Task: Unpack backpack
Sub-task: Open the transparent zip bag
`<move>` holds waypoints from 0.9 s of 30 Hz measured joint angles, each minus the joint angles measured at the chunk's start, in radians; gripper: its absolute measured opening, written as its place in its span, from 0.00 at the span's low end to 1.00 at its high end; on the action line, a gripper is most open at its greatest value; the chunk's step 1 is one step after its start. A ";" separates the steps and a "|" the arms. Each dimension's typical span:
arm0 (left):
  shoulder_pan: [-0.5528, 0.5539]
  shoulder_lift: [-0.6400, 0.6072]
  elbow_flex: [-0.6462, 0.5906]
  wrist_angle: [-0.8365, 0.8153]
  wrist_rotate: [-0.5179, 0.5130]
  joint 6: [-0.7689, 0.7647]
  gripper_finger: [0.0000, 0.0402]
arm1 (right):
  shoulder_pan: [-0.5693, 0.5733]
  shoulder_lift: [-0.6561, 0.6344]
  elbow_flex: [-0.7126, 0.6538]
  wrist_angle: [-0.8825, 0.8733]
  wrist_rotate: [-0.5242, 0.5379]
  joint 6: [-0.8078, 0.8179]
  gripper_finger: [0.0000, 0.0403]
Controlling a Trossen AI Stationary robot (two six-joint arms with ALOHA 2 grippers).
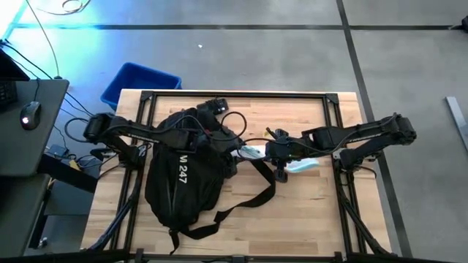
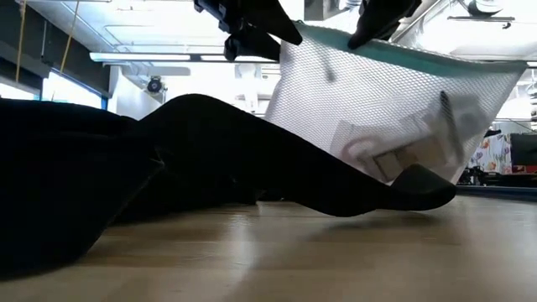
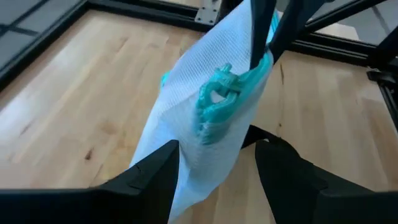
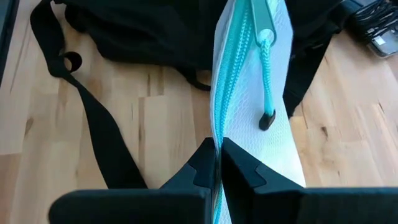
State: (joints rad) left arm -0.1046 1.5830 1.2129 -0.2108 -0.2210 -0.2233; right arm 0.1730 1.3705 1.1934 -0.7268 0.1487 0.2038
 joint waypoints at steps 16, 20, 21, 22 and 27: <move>0.002 -0.001 0.069 -0.056 0.011 0.176 0.36 | -0.002 0.000 0.000 -0.001 0.003 0.006 0.00; 0.016 -0.001 0.069 -0.074 0.049 0.176 0.31 | -0.001 0.000 0.000 -0.001 0.004 0.024 0.00; 0.017 -0.001 0.069 -0.073 0.059 0.176 0.30 | -0.001 0.000 0.000 -0.001 0.004 0.024 0.00; 0.018 -0.001 0.069 -0.074 0.069 0.176 0.28 | -0.001 0.000 0.000 -0.001 0.004 0.024 0.00; 0.013 -0.001 0.069 -0.074 0.085 0.241 0.23 | -0.001 0.000 0.000 -0.001 0.001 0.024 0.00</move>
State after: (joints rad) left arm -0.0912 1.5818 1.2816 -0.2848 -0.1365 0.0175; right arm 0.1722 1.3701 1.1934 -0.7277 0.1493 0.2279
